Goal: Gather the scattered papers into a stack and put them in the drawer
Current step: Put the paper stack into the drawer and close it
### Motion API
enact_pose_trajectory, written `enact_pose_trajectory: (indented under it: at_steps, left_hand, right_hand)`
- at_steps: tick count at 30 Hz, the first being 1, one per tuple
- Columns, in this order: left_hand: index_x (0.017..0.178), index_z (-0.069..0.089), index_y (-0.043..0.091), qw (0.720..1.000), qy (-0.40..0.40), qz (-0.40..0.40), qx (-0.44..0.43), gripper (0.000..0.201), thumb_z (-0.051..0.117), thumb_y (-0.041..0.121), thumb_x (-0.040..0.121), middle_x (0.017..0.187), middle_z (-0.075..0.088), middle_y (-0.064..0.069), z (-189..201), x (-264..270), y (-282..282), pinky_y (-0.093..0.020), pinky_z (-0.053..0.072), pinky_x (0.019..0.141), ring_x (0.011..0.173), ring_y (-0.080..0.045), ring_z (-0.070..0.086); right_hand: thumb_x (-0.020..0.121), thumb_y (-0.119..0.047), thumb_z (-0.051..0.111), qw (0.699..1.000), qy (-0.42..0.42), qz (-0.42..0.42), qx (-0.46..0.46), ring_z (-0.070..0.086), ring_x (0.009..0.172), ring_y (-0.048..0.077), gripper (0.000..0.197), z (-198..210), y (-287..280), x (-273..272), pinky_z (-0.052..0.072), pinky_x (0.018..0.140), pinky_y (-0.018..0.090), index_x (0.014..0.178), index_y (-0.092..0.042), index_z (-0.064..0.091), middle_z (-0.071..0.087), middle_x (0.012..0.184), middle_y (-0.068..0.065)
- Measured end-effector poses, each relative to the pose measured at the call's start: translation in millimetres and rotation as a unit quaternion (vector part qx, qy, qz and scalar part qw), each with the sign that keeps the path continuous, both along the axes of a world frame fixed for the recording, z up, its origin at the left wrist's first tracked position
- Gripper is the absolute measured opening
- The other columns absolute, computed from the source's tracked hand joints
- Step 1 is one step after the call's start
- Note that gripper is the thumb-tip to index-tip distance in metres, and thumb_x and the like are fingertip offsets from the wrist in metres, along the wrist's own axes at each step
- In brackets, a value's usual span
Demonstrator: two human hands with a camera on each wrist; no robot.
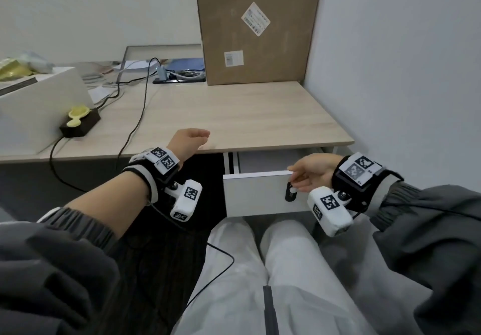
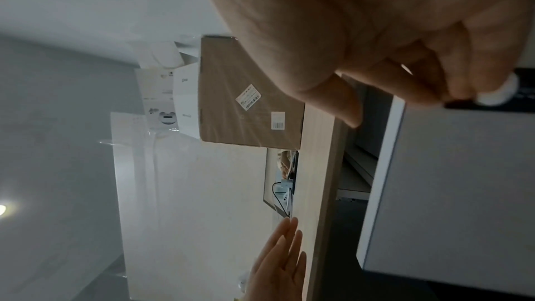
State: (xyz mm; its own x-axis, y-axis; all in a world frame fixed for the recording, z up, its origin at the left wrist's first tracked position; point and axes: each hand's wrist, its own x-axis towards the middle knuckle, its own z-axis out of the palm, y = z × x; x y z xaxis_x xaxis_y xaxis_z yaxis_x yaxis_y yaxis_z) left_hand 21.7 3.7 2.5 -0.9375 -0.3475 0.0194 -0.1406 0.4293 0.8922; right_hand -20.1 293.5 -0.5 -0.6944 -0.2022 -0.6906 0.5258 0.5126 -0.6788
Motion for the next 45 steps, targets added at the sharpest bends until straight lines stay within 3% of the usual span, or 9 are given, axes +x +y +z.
enact_pose_trajectory:
  at_steps: [8,13,16,22,25,29,37,41,45]
  left_hand:
    - [0.139,0.050,0.012,0.994,-0.079,-0.040,-0.062,0.045,0.055,0.025,0.096,0.141,0.051,-0.006,-15,-23,-16,-0.020,0.030,0.101,0.131,-0.018,0.047]
    - [0.142,0.045,0.013,0.986,-0.099,-0.080,-0.104,0.047,0.054,0.018,0.096,0.154,0.034,0.001,-24,-30,-24,-0.019,0.015,0.111,0.144,-0.013,0.026]
    - [0.144,0.042,0.014,0.979,-0.114,-0.107,-0.131,0.050,0.053,0.018,0.096,0.156,0.029,0.001,-24,-33,-31,-0.024,0.009,0.117,0.147,-0.013,0.018]
    - [0.146,0.039,0.017,0.974,-0.118,-0.115,-0.154,0.052,0.052,0.016,0.096,0.157,0.027,0.001,-26,-33,-32,-0.027,0.006,0.118,0.149,-0.014,0.012]
    - [0.147,0.038,0.017,0.972,-0.117,-0.113,-0.169,0.052,0.052,0.016,0.096,0.158,0.027,0.000,-25,-31,-30,-0.029,0.006,0.119,0.149,-0.016,0.011]
    - [0.148,0.036,0.017,0.967,-0.129,-0.113,-0.189,0.053,0.051,0.017,0.097,0.158,0.025,0.000,-22,-29,-28,-0.027,0.006,0.118,0.149,-0.016,0.011]
    - [0.147,0.037,0.018,0.967,-0.126,-0.109,-0.193,0.053,0.052,0.017,0.096,0.158,0.026,0.000,-23,-32,-29,-0.025,0.007,0.117,0.148,-0.015,0.014]
    - [0.148,0.036,0.018,0.968,-0.119,-0.107,-0.191,0.053,0.051,0.017,0.097,0.158,0.025,0.000,-22,-32,-30,-0.024,0.007,0.116,0.148,-0.014,0.014]
    - [0.145,0.041,0.014,0.972,-0.120,-0.104,-0.170,0.052,0.054,0.015,0.095,0.156,0.030,-0.001,-21,-30,-27,-0.023,0.012,0.115,0.146,-0.014,0.022]
  right_hand:
    - [0.089,0.003,0.052,0.986,0.081,-0.133,-0.064,0.042,0.107,0.019,0.013,-27,-28,-43,0.027,0.115,0.037,0.090,-0.008,0.047,0.041,0.110,0.007]
    - [0.091,0.010,0.041,0.988,0.033,-0.126,-0.079,0.032,0.060,0.018,0.013,-39,-42,-58,0.045,0.073,0.033,0.092,-0.003,0.044,0.041,0.062,0.011]
    - [0.090,0.012,0.038,0.989,0.029,-0.123,-0.077,0.033,0.063,0.019,0.024,-43,-46,-62,0.044,0.082,0.034,0.074,-0.006,0.040,0.033,0.075,0.006]
    - [0.093,0.000,0.039,0.993,-0.004,-0.099,-0.061,0.040,0.043,0.023,0.020,-36,-37,-74,0.042,0.041,0.022,0.076,-0.011,0.038,0.036,0.069,0.007]
    - [0.092,-0.003,0.047,0.993,0.034,-0.099,-0.052,0.046,0.057,0.023,0.018,-47,-39,-76,0.048,0.044,0.026,0.075,-0.007,0.041,0.044,0.079,0.010]
    - [0.088,-0.006,0.060,0.985,0.129,-0.118,0.006,0.062,0.088,0.028,0.019,-62,-48,-76,0.053,0.090,0.043,0.070,-0.004,0.054,0.059,0.078,0.013]
    - [0.082,-0.019,0.067,0.959,0.251,-0.108,0.079,0.067,0.077,0.027,0.015,-94,-45,-89,0.058,0.079,0.038,0.086,-0.005,0.064,0.069,0.087,0.013]
    - [0.097,-0.019,0.050,0.957,0.234,-0.167,0.032,0.056,0.029,0.009,0.027,-97,-52,-79,0.044,0.038,0.019,0.079,0.000,0.059,0.065,0.056,0.008]
    - [0.101,-0.016,0.037,0.975,0.184,-0.122,0.013,0.061,0.041,0.020,0.027,-90,-55,-76,0.039,0.040,0.024,0.118,0.001,0.050,0.069,0.070,0.016]
